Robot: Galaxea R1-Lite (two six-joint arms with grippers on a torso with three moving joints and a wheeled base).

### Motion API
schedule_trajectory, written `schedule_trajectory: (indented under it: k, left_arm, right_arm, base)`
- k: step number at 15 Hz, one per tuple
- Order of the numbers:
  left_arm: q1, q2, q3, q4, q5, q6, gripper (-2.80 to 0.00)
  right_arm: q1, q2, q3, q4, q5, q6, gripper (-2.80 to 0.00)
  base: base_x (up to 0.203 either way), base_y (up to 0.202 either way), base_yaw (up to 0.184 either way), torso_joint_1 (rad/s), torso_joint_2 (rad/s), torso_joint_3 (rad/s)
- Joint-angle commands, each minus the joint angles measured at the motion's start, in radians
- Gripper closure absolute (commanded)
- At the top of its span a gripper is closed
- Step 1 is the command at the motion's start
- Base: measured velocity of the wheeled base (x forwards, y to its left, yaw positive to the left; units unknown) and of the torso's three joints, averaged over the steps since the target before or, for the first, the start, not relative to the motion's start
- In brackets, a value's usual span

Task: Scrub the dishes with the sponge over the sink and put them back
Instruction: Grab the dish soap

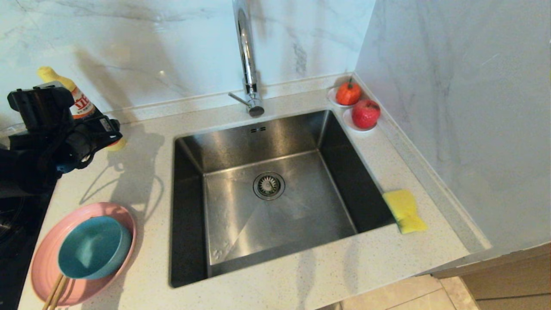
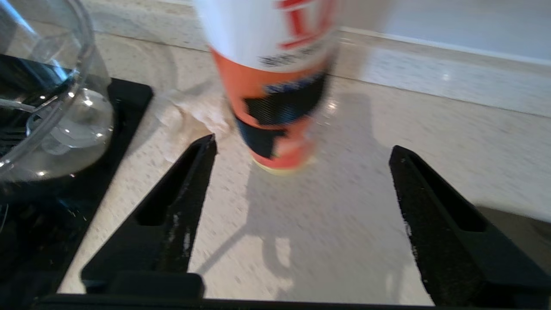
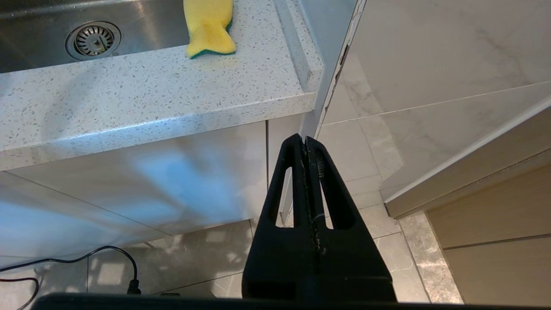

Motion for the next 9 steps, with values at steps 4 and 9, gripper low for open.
schedule_trajectory:
  k: [4,9]
  left_arm:
    - [0.029,0.114,-0.062,-0.108,-0.001,-0.009,-2.8]
    - [0.029,0.21,-0.174,-0.116,-0.004,-0.021,-2.8]
  right_arm:
    - [0.0,0.0,0.0,0.0,0.0,0.0,0.0]
    - [0.0,0.0,0.0,0.0,0.0,0.0,0.0]
  base:
    - [0.0,0.0,0.0,0.0,0.0,0.0]
    - [0.0,0.0,0.0,0.0,0.0,0.0]
